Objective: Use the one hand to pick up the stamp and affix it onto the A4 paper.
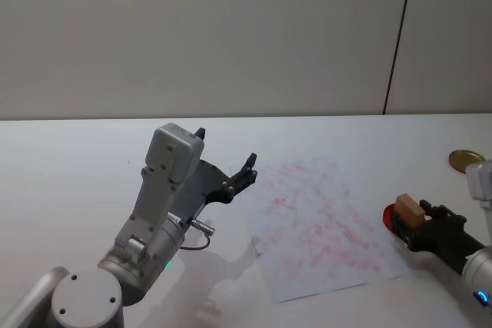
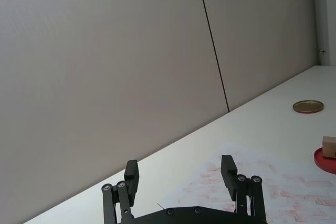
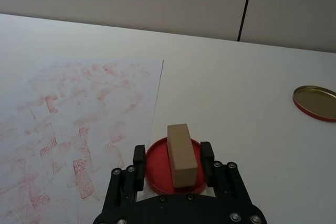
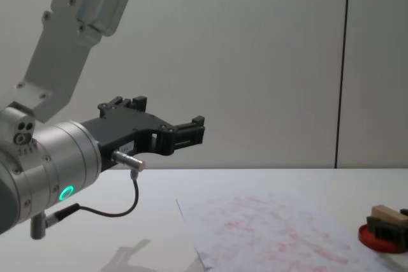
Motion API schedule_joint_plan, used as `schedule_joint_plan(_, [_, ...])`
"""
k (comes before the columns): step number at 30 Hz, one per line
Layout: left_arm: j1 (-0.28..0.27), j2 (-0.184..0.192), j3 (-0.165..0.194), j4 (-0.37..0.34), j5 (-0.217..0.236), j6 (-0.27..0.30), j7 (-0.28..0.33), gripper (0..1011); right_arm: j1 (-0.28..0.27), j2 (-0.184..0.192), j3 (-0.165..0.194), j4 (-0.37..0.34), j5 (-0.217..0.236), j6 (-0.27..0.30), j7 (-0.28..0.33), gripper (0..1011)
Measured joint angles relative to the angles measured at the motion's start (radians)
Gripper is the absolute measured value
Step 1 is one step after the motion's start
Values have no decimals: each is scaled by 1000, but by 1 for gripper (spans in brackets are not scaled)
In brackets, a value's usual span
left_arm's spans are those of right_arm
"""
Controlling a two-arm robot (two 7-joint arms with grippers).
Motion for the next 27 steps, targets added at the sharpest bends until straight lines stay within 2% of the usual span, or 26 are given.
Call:
schedule_joint_plan(2, [0,0,0,0,0,0,0,993,3,-2,-1,7,-3,-4,0,598])
schedule_joint_plan(6, [0,0,0,0,0,0,0,993,5,-3,-2,14,-7,-11,0,518])
schedule_joint_plan(8, [0,0,0,0,0,0,0,993,7,-4,-2,19,-12,-18,0,443])
schedule_joint_plan(9, [0,0,0,0,0,0,0,993,7,-5,-3,20,-13,-20,0,374])
schedule_joint_plan(14, [0,0,0,0,0,0,0,993,8,-6,-5,26,-27,-39,-3,229])
schedule_joint_plan(27, [0,0,0,0,0,0,0,993,-6,-7,-18,-5,-77,-103,4,220])
